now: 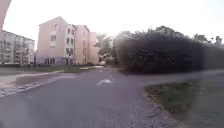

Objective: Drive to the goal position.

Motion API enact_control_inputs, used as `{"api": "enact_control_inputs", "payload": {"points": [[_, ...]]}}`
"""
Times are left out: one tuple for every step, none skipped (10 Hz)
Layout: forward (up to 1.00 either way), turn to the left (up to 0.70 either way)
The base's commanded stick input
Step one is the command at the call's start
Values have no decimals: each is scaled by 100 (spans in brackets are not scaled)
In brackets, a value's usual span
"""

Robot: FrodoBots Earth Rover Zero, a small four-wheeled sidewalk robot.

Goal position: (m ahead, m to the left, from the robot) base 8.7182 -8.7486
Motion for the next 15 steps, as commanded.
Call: {"api": "enact_control_inputs", "payload": {"points": [[44, 2], [44, 2], [44, 2], [44, 2], [44, 2], [44, 2], [44, 2], [44, 2], [44, 2], [44, 2], [44, 2], [44, 2], [44, 2], [44, 2], [44, 2]]}}
